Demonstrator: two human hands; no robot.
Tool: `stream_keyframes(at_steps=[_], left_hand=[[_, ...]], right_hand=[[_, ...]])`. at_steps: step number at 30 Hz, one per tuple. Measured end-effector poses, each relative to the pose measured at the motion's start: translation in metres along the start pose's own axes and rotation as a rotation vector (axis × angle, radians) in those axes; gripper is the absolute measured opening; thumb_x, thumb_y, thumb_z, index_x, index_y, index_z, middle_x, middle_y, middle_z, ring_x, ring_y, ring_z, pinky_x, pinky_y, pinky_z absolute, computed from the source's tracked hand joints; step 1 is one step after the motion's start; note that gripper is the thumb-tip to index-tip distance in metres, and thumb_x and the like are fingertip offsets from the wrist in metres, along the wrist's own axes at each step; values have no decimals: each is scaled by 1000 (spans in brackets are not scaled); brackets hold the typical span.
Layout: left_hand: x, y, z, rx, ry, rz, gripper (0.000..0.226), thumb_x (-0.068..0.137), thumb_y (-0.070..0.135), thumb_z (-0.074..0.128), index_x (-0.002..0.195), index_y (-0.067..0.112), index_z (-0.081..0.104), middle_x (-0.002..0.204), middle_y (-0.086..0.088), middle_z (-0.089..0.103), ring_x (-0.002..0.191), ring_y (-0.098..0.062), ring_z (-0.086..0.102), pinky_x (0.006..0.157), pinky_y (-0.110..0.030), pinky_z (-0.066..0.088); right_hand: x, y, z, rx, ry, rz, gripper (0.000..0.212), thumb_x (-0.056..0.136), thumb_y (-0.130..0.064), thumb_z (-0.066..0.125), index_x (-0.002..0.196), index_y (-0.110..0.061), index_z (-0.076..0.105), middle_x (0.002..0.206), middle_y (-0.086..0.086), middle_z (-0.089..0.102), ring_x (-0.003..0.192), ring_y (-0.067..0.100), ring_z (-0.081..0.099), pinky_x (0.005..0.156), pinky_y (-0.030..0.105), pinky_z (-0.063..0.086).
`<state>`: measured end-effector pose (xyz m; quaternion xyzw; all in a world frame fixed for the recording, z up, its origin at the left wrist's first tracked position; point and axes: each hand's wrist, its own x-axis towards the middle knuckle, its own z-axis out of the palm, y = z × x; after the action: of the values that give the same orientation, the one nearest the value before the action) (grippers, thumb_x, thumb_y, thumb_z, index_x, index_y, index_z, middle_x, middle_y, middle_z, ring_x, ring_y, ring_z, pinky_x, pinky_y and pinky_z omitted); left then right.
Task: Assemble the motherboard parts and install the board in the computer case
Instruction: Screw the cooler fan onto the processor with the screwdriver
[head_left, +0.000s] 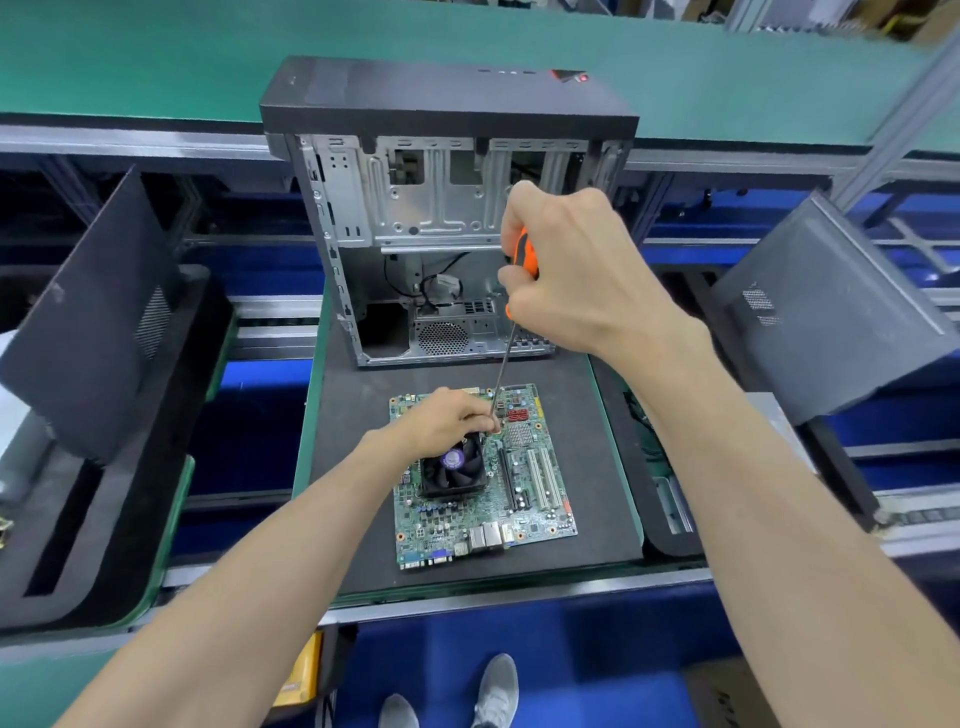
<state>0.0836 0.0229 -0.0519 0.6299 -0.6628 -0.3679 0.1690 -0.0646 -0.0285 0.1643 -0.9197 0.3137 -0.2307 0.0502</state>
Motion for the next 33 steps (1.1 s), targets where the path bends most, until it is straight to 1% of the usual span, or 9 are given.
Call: stream_keyframes(at_steps=[2,5,7,12,17,22,27,30,33], left_hand=[[1,-3,0,-27,0,7,22,101,25,56,101,9,72,87,32,63,87,14,56,77,-21,40],[2,-6,3,-30,-3,20,20,101,24,57,102,15,74,93,23,67,92,7,59,81,-8,38],[3,-9,6,-53,1,36,18,100,20,57,101,13,74,94,20,68,89,14,58,78,-2,36],[4,-15,12,-82,20,23,17,99,16,58,96,14,75,90,21,67,88,11,59,77,-3,40],[5,-13,17,-59,60,28,17,99,12,59,93,10,74,87,15,67,75,22,54,66,2,35],[3,-7,21,-59,95,-28,17,99,9,57,95,5,73,88,3,69,62,16,53,61,-1,36],[2,-5,23,-84,100,-116,19,101,12,54,94,7,71,93,-8,71,61,-17,54,60,-21,47],[-2,2,22,-51,59,-113,22,103,15,52,97,3,69,92,-10,70,49,-1,48,55,-12,38],[-7,29,10,-72,176,-53,17,94,26,62,108,17,65,104,4,71,77,1,62,78,-21,48]], right_hand=[[1,1,1,3,4,-1,16,74,-15,58,88,-13,51,64,-3,49,61,22,45,58,32,41],[2,3,2,3,-7,0,15,75,-14,58,88,-12,52,63,-3,48,61,17,43,59,34,44],[2,3,3,6,-16,6,15,75,-13,58,89,-13,52,63,-3,48,61,14,42,61,35,46],[1,4,3,24,-45,8,16,75,-13,59,89,-13,53,66,1,52,65,23,47,62,37,49],[-3,3,5,19,-53,5,15,76,-17,62,86,-15,53,61,-6,46,60,7,40,55,28,33],[0,-2,8,26,-76,19,15,76,-18,60,88,-16,52,65,-2,49,67,20,43,58,30,30],[5,-2,11,5,-73,59,15,75,-18,59,88,-16,54,74,3,54,78,25,45,55,23,25],[6,1,9,19,-70,102,14,76,-19,60,88,-16,55,77,3,53,80,26,46,57,29,27],[6,0,8,15,-74,115,15,75,-19,59,89,-15,55,79,4,54,82,27,46,64,31,30]])
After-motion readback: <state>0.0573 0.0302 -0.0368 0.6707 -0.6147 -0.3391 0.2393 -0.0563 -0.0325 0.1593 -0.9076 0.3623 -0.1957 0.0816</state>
